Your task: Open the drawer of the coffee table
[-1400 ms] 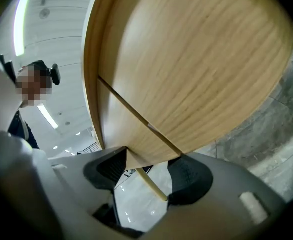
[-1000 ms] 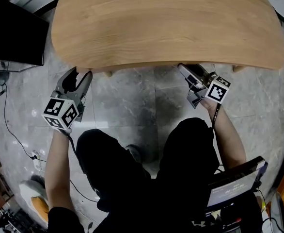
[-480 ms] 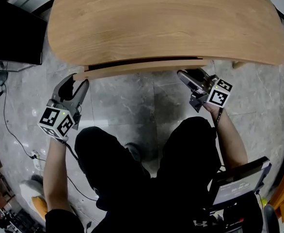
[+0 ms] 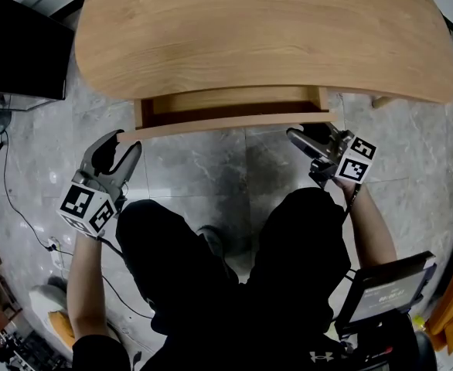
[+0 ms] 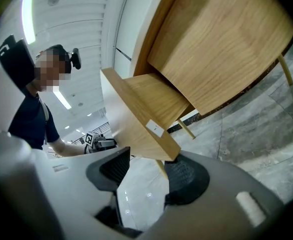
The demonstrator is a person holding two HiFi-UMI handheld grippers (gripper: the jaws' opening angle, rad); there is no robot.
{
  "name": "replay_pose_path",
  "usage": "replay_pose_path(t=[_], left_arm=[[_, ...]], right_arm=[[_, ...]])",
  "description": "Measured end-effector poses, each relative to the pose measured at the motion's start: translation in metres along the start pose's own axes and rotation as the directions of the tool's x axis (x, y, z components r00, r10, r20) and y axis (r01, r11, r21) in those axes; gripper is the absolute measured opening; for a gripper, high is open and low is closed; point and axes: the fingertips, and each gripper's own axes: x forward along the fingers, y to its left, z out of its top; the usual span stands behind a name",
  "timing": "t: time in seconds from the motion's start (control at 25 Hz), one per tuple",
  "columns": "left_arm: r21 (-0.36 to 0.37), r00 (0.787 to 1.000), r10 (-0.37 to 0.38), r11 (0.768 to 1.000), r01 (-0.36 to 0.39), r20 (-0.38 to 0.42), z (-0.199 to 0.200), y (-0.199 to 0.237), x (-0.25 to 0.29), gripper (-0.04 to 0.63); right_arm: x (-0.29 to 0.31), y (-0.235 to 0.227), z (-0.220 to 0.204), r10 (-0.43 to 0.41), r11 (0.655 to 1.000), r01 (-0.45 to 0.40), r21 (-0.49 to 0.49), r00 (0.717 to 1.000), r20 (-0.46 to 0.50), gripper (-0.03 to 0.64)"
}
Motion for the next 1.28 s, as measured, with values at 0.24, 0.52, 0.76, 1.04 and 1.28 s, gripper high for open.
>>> replay_pose_path(t=[0.24,0.52,0.76,1.04,1.28], left_arm=[[0.033,0.998,-0.046,0.998,0.047,-0.034,-0.003,-0.012,-0.011,0.196],[0.058,0.994,-0.089,0.994,0.093,-0.065,-0.008,-0.023,-0.021,0.193],[0.071,0.988,-0.116,0.99,0.124,-0.104,-0.014,-0.03,-0.028,0.193],[0.066,0.987,-0.116,0.99,0.124,-0.111,-0.012,-0.031,-0.031,0.193],[0.074,0.989,-0.094,0.992,0.103,-0.119,-0.016,-0.031,-0.032,0.193]], right_arm=[[-0.012,0.016,-0.01,0.022,0.999,-0.023,-0.036,0.999,-0.04,0.207],[-0.02,0.027,-0.018,0.023,0.999,-0.026,-0.045,0.998,-0.062,0.207],[-0.022,0.033,-0.025,0.041,0.999,-0.044,-0.029,0.994,-0.098,0.206],[-0.025,0.039,-0.027,0.061,0.997,-0.064,-0.031,0.992,-0.108,0.201],[-0.025,0.038,-0.029,0.047,0.997,-0.053,-0.048,0.992,-0.117,0.199]])
